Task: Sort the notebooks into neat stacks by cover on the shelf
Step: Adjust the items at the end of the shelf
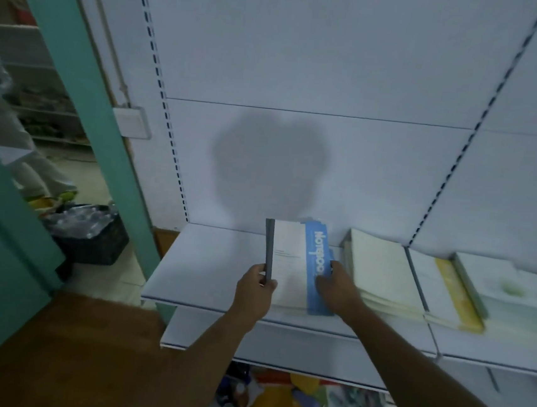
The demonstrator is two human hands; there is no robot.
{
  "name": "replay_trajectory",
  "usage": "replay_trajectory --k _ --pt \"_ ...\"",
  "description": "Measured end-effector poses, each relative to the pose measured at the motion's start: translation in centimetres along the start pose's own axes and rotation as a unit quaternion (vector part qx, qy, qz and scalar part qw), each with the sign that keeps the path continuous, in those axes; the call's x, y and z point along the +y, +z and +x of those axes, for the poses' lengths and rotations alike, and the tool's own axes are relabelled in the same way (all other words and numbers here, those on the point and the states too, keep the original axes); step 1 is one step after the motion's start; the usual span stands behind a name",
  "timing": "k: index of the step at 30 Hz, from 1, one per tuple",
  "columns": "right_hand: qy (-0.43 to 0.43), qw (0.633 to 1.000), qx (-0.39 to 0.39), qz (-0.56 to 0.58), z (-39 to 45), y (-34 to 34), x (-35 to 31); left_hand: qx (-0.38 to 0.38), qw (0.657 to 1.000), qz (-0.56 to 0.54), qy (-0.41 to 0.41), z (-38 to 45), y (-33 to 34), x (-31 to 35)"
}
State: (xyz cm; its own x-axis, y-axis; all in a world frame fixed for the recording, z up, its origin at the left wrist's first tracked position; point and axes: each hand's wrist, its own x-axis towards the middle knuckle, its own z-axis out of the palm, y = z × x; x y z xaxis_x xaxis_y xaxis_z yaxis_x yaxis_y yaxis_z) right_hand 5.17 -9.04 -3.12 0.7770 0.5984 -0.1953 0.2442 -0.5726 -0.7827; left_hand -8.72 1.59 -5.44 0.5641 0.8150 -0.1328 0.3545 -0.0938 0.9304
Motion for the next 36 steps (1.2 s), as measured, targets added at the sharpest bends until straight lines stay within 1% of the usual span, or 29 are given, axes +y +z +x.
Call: replay_trajectory --k 3,6,8,11,13,16,20,22,24,26,29,31,33,35,36 --pt "0.007 1.000 0.009 -0.008 0.7 -0.2 0.6 -0.001 1.000 0.005 -0.012 0.5 1.6 0.0" --pt "0.036 0.999 0.020 -0.028 1.9 0.7 1.6 -0.005 0.999 0.037 -0.019 1.1 2.7 -0.3" --pt "0.046 0.996 0.020 -0.077 1.9 1.0 1.6 -0.011 0.998 0.057 -0.027 1.3 3.4 -0.6" --pt "0.044 0.987 0.004 -0.152 2.4 1.3 2.1 -0.017 0.996 0.071 -0.051 2.0 4.2 -1.4" --pt "0.039 0.981 0.009 -0.190 3.0 1.8 2.7 -0.028 0.994 0.083 -0.059 2.5 4.7 -2.1" --pt "0.051 0.974 0.023 -0.220 3.5 2.7 3.1 -0.069 0.992 0.077 -0.070 3.4 5.5 -3.0" --pt "0.082 0.979 0.025 -0.182 4.7 3.0 3.4 -0.138 0.987 0.067 -0.042 4.7 6.1 -3.4" --pt "0.092 0.980 0.032 -0.174 5.1 3.2 3.3 -0.178 0.979 0.099 -0.022 5.5 6.4 -3.7" --pt "0.104 0.979 0.029 -0.176 5.4 3.9 3.2 -0.195 0.968 0.156 -0.019 5.9 6.8 -4.2" --pt "0.121 0.979 0.022 -0.163 5.4 4.5 3.2 -0.193 0.957 0.217 -0.023 6.0 7.0 -4.7" --pt "0.137 0.976 0.019 -0.167 5.6 4.9 3.3 -0.189 0.944 0.269 0.009 5.8 7.0 -4.9" --pt "0.138 0.973 0.013 -0.186 6.0 4.7 3.3 -0.187 0.947 0.260 0.021 6.2 6.8 -5.1" --pt "0.138 0.973 0.009 -0.185 6.2 4.3 3.2 -0.169 0.958 0.228 0.037 7.2 6.5 -6.1" --pt "0.134 0.973 0.005 -0.188 6.3 4.1 3.2 -0.152 0.967 0.202 0.040 9.0 6.9 -9.0" --pt "0.131 0.972 0.008 -0.196 6.2 4.1 3.2 -0.148 0.967 0.202 0.040 9.1 6.9 -9.3"
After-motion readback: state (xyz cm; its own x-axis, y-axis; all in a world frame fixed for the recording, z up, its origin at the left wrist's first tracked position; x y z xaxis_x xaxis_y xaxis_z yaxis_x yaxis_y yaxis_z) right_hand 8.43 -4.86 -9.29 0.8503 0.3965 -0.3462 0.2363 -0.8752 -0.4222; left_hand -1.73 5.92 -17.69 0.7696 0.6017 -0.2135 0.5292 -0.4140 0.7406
